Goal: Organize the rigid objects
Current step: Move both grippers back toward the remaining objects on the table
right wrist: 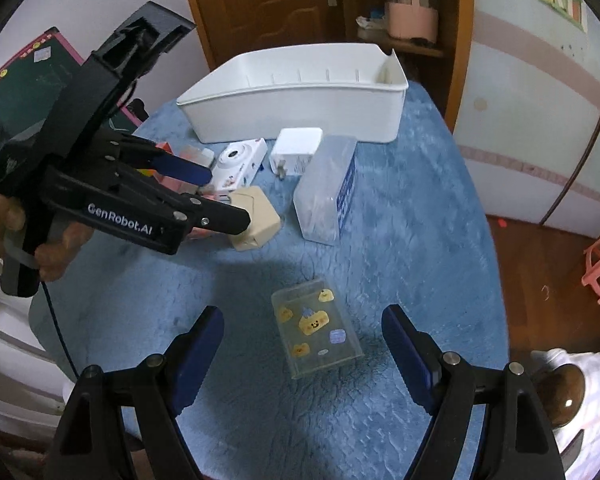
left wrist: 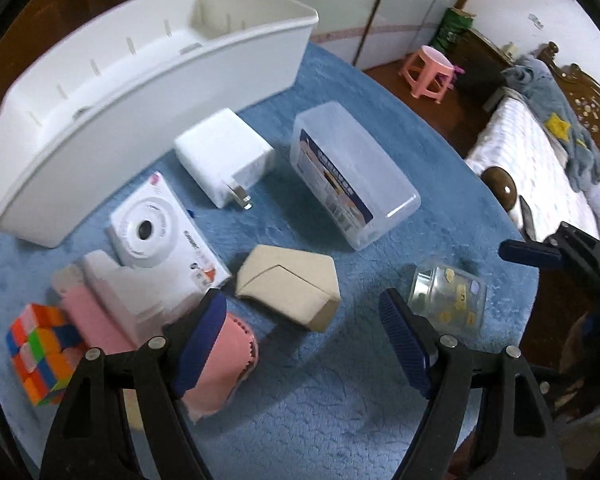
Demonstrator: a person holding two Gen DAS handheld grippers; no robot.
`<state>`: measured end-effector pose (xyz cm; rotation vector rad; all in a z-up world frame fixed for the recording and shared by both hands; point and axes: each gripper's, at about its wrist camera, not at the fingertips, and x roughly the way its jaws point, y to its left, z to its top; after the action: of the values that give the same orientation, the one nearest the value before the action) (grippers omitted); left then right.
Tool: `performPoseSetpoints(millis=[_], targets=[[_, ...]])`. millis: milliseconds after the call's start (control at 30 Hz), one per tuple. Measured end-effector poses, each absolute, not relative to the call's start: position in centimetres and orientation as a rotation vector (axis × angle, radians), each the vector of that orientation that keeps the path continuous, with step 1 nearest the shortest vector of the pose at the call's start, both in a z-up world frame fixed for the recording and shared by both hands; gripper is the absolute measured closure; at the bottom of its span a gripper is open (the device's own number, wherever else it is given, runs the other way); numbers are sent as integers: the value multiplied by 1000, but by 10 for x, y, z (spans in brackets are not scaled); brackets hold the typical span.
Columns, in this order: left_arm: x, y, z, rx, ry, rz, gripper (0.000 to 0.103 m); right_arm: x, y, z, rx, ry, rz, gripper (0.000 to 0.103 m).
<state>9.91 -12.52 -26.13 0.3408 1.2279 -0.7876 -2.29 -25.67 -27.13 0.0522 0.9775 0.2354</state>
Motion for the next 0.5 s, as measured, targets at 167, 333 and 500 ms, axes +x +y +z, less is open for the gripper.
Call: performPoseSetpoints(millis=[167,333,500], targets=[[94,-127,-269,368,1252,-837,22,-21,-254,-280,49,976,234,21],[104,-130,-278,383,1242,-828,22,-20,-251,-287,31,981,230,21],[109,-136,-289,412,1245,-829,22,-19,-247,-295,-7,989,231,21]])
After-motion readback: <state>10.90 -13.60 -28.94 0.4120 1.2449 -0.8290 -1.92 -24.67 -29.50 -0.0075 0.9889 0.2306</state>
